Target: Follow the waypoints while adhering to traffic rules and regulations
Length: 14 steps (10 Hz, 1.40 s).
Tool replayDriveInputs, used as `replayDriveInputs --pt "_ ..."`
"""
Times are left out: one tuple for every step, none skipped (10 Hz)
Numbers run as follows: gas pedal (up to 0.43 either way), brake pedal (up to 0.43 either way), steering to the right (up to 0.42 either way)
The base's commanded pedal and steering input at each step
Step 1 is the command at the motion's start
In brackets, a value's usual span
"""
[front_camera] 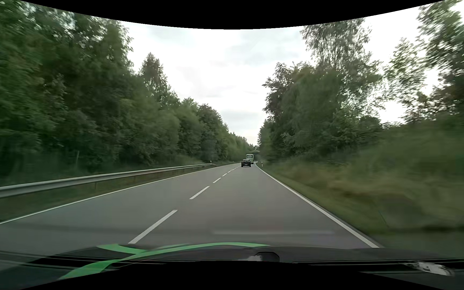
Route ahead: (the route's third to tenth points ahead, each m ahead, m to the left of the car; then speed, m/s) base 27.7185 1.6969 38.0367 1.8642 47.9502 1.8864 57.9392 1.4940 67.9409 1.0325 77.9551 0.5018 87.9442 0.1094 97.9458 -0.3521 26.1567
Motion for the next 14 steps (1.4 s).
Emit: replayDriveInputs --pt "0.0 0.0 0.001" --pt "0.0 0.0 0.001" --pt "0.0 0.0 0.001" --pt "0.0 0.0 0.001" --pt "0.0 0.0 0.001" --pt "0.0 0.0 0.0" --pt "0.0 0.0 0.001" --pt "0.0 0.0 0.001" --pt "0.0 0.0 0.001" --pt "0.0 0.0 0.001" --pt "0.0 0.0 0.0" --pt "0.0 0.0 0.001" --pt "0.0 0.0 0.001" --pt "0.0 0.0 0.001"
